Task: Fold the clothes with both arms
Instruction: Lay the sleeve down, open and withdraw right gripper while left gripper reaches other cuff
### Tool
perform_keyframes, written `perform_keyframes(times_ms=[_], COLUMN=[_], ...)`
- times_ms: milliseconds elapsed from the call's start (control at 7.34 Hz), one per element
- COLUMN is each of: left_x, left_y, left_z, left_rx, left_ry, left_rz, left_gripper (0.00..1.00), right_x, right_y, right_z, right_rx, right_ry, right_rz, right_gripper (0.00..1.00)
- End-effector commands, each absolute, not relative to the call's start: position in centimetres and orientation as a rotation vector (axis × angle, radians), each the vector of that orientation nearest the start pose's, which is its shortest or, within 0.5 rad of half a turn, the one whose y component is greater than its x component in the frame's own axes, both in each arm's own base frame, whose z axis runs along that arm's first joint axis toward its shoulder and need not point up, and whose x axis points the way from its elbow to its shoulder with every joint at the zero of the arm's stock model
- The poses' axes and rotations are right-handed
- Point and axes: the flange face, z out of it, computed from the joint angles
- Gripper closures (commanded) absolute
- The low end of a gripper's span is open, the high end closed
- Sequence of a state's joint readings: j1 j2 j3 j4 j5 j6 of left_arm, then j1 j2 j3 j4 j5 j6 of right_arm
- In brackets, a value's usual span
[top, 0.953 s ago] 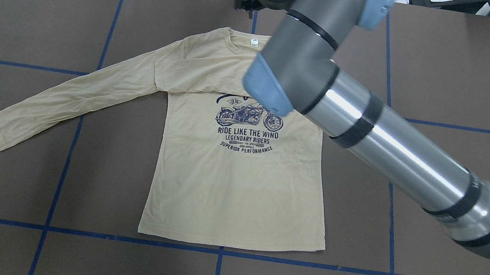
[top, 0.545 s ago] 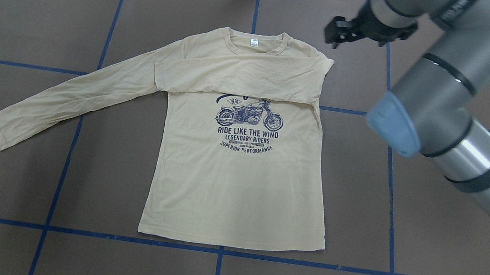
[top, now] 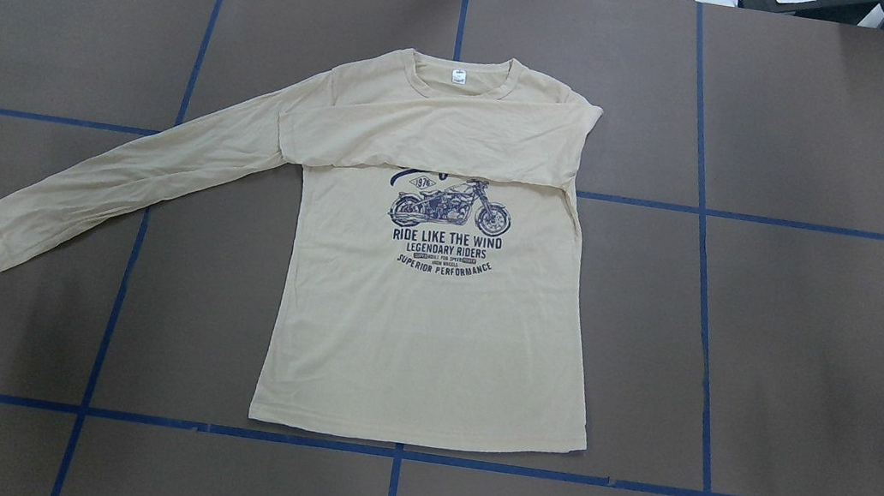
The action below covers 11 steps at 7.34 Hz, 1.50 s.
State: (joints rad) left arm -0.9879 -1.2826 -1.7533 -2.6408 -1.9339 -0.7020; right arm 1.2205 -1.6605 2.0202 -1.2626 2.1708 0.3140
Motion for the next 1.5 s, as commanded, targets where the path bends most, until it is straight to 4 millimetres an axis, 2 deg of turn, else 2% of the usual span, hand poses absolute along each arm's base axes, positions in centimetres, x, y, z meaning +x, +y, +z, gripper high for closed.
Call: perform_keyframes(times_ms=[0,136,272,409,681,1362], left_x=[17.0,19.1,21.9,22.4,22.5,21.9], left_y=[-40.2,-41.4,-41.9,-41.6,-40.9,-39.0], left_z=[59.9,60.3,60.6,60.4,61.0,63.4], left_rx=[0.502,0.490,0.467,0.473,0.455,0.420], left_ry=[0.851,0.853,0.861,0.877,0.886,0.866], left_rz=[-0.044,-0.078,-0.092,-0.077,-0.093,-0.081], left_gripper=[0.23,0.33,0.37,0.39,0.53,0.54], right_x=[-4.5,-4.6,-4.6,-4.6,-4.6,-4.5], right_y=[-42.6,-42.8,-42.9,-42.9,-42.9,-42.9], right_z=[49.4,49.8,49.7,49.7,49.7,49.7], right_rx=[0.417,0.410,0.413,0.415,0.415,0.415], right_ry=[-0.754,-0.752,-0.752,-0.751,-0.751,-0.745], right_rz=[-0.226,-0.223,-0.224,-0.224,-0.223,-0.214], right_gripper=[0.01,0.01,0.01,0.01,0.01,0.01])
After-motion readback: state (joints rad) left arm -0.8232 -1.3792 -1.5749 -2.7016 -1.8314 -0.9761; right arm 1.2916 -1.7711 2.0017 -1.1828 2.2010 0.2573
